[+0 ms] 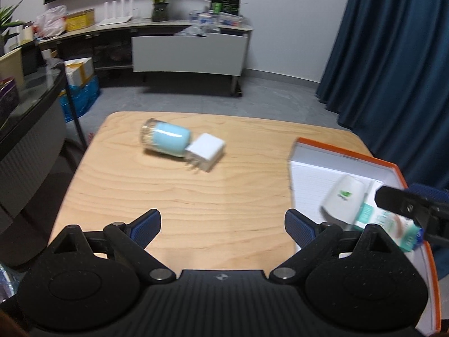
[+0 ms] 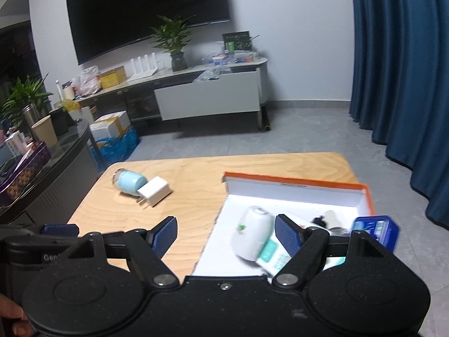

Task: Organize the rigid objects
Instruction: 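Open both tools and move them back toward the toothpick jar and charger, then grasp the blue-capped toothpick jar with the left tool while the right tool grasps the white charger, then carry the toothpick jar and white charger with both tools over the white box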

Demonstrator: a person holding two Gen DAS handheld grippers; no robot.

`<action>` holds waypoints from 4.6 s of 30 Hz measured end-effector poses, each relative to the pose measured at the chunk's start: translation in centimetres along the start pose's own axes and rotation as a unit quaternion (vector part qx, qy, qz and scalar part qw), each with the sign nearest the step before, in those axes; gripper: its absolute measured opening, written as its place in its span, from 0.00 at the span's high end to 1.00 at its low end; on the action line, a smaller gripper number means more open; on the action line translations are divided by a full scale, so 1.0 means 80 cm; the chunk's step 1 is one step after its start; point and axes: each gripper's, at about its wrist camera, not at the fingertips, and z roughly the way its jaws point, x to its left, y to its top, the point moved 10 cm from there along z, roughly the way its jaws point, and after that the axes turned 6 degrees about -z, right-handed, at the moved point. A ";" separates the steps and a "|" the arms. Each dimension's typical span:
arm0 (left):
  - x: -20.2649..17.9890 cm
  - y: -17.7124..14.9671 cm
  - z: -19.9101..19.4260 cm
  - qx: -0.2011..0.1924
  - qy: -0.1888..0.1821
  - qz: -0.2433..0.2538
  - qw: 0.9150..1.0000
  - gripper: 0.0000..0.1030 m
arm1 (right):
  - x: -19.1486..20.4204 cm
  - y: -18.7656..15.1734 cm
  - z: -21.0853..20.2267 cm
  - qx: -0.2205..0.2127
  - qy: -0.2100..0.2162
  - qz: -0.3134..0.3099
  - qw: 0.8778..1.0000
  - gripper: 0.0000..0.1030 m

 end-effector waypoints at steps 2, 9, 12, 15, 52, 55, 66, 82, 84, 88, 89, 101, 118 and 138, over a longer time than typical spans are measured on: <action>0.012 0.003 0.002 -0.001 0.007 -0.007 1.000 0.05 | 0.010 0.000 0.006 0.004 0.005 -0.005 1.000 0.12; 0.051 0.017 0.023 -0.002 0.030 -0.020 0.999 0.05 | 0.036 -0.001 0.022 0.014 0.020 -0.023 0.999 0.12; 0.068 0.027 0.038 -0.005 0.038 -0.027 0.999 0.04 | 0.041 -0.002 0.027 0.016 0.025 -0.024 0.999 0.12; 0.081 0.039 0.056 -0.006 0.044 -0.025 0.999 0.03 | 0.046 -0.004 0.033 0.017 0.032 -0.023 0.999 0.12; 0.122 0.087 0.121 -0.026 0.034 0.017 0.999 0.24 | 0.102 0.026 0.169 0.043 0.059 0.038 0.997 0.12; 0.130 0.076 0.093 -0.028 0.036 0.010 0.999 0.24 | 0.116 0.035 0.205 0.053 0.056 0.055 0.995 0.12; 0.152 0.072 0.073 -0.039 0.033 -0.025 0.998 0.24 | 0.143 0.042 0.284 0.064 -0.021 0.039 0.997 0.30; 0.136 0.057 0.043 -0.055 0.024 -0.012 0.998 0.24 | 0.144 0.010 0.204 0.057 0.034 -0.045 0.997 0.51; 0.131 0.050 0.035 -0.056 0.023 -0.010 0.998 0.24 | 0.144 -0.004 0.184 0.057 0.037 -0.056 0.996 0.51; 0.126 0.030 0.022 -0.049 0.017 -0.014 0.999 0.24 | 0.150 -0.032 0.160 0.064 0.037 -0.078 0.994 0.51; 0.125 0.026 0.018 -0.048 0.017 -0.016 0.999 0.24 | 0.151 -0.037 0.159 0.068 0.037 -0.083 0.994 0.51; 0.137 -0.006 -0.025 -0.049 0.040 -0.043 0.997 0.24 | 0.156 -0.038 0.167 0.071 0.044 -0.077 0.994 0.51; 0.108 -0.029 -0.099 -0.075 0.047 -0.036 0.995 0.24 | 0.158 -0.039 0.001 -0.002 0.077 -0.076 0.994 0.51; 0.063 -0.051 -0.134 -0.088 0.022 -0.016 0.996 0.24 | 0.122 -0.071 -0.077 -0.026 0.073 -0.063 0.995 0.51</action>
